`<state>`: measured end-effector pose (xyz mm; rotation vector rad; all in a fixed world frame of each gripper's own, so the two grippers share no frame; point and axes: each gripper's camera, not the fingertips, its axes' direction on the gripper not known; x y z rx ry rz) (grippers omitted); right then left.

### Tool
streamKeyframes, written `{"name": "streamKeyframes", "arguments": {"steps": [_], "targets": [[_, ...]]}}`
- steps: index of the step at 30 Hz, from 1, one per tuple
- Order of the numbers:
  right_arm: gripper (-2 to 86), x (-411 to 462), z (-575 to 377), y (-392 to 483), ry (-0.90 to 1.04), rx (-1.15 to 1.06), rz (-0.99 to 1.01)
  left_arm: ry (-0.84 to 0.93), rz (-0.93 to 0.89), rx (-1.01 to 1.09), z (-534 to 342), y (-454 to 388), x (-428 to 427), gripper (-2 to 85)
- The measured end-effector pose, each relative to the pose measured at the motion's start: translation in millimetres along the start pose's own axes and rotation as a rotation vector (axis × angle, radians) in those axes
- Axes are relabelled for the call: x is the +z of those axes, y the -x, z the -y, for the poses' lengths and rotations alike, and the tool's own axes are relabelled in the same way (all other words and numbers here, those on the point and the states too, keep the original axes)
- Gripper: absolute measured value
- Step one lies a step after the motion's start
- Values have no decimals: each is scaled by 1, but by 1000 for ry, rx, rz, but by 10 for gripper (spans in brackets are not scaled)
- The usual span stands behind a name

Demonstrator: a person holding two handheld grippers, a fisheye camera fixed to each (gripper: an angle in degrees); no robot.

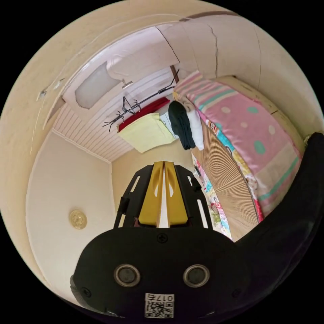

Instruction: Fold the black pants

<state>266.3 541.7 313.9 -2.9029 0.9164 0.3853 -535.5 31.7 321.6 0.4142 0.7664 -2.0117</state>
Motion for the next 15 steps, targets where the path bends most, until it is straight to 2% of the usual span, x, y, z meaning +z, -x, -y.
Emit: {"name": "streamKeyframes", "arguments": {"steps": [1, 3, 5, 6, 8, 11, 15], "targets": [[3, -3, 1, 2, -8, -10, -9, 66, -80, 79, -5, -15, 12, 14], [3, -4, 7, 5, -9, -48, -42, 208, -55, 301, -24, -59, 34, 11], [4, 7, 9, 2, 18, -65, -49, 448, -78, 576, -87, -109, 74, 11], [4, 19, 10, -3, 48, -69, -40, 511, -88, 641, -109, -119, 83, 13], [4, 41, 10, -15, 107, -70, -9, 765, -98, 882, -203, -139, 115, 21], [3, 83, 5, -45, 228, -39, 34, 1038, -27, 997, -306, -106, 151, 38], [3, 131, -10, -89, 368, 27, 45, 1274, 215, 838, -385, 14, 195, 31]]}}
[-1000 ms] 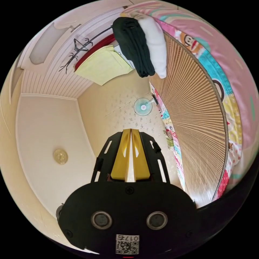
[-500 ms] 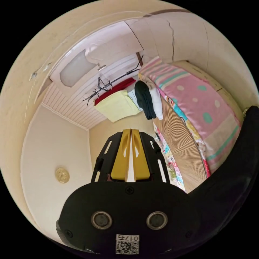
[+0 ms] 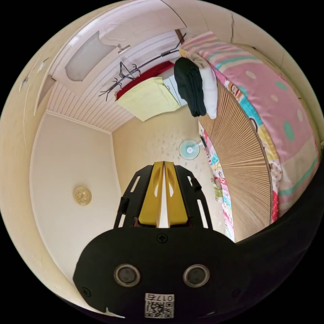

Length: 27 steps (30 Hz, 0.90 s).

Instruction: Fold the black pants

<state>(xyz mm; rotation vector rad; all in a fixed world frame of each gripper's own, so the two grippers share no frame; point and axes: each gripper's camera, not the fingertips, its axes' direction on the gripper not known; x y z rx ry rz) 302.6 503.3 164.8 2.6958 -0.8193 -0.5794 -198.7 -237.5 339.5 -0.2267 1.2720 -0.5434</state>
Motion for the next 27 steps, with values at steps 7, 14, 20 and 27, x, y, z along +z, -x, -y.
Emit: {"name": "streamKeyframes", "arguments": {"steps": [7, 14, 20, 27], "targets": [[3, 23, 7, -29, 70, 34, -75, 61, 148, -266, -59, 84, 72, 31], [4, 16, 10, -41, 128, 27, -191, 104, 450, -355, 8, 202, 78, 128], [5, 15, 4, -60, 156, 39, -213, 481, 385, -673, 8, 350, 172, 117], [19, 143, -9, -114, 680, 118, -695, 432, 117, -269, 14, 263, 206, 39]]}}
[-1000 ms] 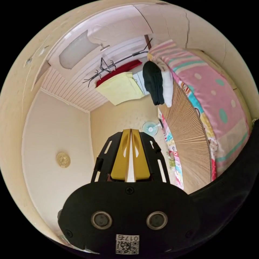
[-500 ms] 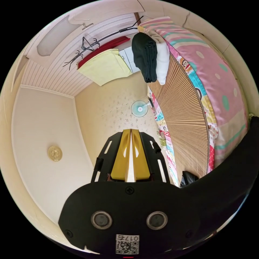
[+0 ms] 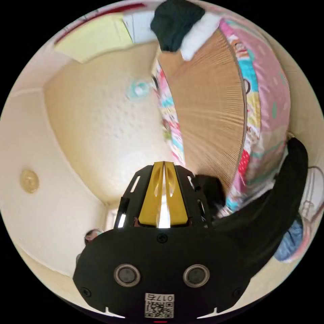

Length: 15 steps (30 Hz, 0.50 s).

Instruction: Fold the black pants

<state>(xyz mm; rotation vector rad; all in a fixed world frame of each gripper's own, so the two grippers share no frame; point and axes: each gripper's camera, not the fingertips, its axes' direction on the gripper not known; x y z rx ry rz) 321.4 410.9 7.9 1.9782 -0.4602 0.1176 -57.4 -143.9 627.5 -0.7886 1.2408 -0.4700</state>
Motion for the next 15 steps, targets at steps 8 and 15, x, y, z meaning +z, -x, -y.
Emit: {"name": "streamKeyframes", "arguments": {"steps": [8, 15], "targets": [[160, 324, 52, 10, 812, -160, -424, 117, 197, 586, -53, -155, -30, 29], [219, 527, 41, -137, 1132, 74, -528, 56, -19, 713, -106, -185, -43, 28]]}}
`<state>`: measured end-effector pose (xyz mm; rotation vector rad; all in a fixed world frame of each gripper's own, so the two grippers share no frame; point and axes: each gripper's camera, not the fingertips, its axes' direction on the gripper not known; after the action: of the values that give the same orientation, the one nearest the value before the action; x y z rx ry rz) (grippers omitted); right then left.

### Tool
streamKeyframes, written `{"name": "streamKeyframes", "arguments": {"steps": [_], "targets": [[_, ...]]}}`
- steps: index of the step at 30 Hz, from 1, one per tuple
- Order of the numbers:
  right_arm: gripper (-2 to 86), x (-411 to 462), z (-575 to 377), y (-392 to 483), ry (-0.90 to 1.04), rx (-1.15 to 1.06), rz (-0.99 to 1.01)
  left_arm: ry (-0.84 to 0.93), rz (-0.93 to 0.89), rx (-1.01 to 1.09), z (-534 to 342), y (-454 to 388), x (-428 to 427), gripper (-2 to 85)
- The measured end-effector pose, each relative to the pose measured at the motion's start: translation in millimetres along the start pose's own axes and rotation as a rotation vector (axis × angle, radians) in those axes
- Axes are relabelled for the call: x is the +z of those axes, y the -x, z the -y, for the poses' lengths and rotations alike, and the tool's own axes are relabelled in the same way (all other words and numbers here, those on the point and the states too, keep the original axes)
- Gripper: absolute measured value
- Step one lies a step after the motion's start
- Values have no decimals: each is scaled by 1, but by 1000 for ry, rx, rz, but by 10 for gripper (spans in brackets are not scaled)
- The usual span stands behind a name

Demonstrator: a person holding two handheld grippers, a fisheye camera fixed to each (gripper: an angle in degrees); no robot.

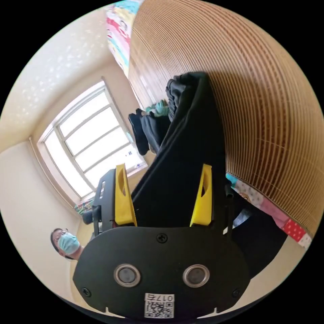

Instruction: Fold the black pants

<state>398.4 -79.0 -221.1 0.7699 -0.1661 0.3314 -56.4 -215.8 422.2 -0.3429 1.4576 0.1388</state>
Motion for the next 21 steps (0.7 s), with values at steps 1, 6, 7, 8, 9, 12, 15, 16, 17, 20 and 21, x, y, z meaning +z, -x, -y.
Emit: {"name": "streamKeyframes", "arguments": {"steps": [1, 6, 7, 8, 9, 12, 15, 16, 17, 20, 21], "targets": [[206, 11, 8, -7, 36, 21, -2, -23, -7, 12, -3, -12, 3, 29], [19, 89, 6, 25, 220, -292, -273, -79, 100, 7, -21, -40, 10, 36], [15, 93, -2, 34, 230, -356, -261, -89, 106, 31, -24, -50, 10, 40], [8, 96, -17, 53, 235, -474, -212, -102, 147, 31, -27, -57, 7, 46], [4, 96, -35, 74, 224, -582, -160, -112, 173, 25, -28, -60, 5, 50], [-1, 90, -88, 129, 166, -858, -99, -162, 252, -66, -37, -59, -20, 94], [-3, 83, -149, 184, 108, -1154, -87, -373, 273, -151, -57, -54, -70, 108], [-4, 82, -161, 194, 98, -1205, -105, -472, 269, -156, -66, -56, -95, 108], [-4, 88, -185, 212, 131, -1297, -204, -558, 289, -182, -75, -58, -118, 109], [-5, 121, -243, 239, 93, -1451, -508, -669, 329, -253, -79, -63, -163, 126], [-5, 136, -259, 243, 91, -1502, -544, -665, 324, -264, -76, -62, -168, 132]]}}
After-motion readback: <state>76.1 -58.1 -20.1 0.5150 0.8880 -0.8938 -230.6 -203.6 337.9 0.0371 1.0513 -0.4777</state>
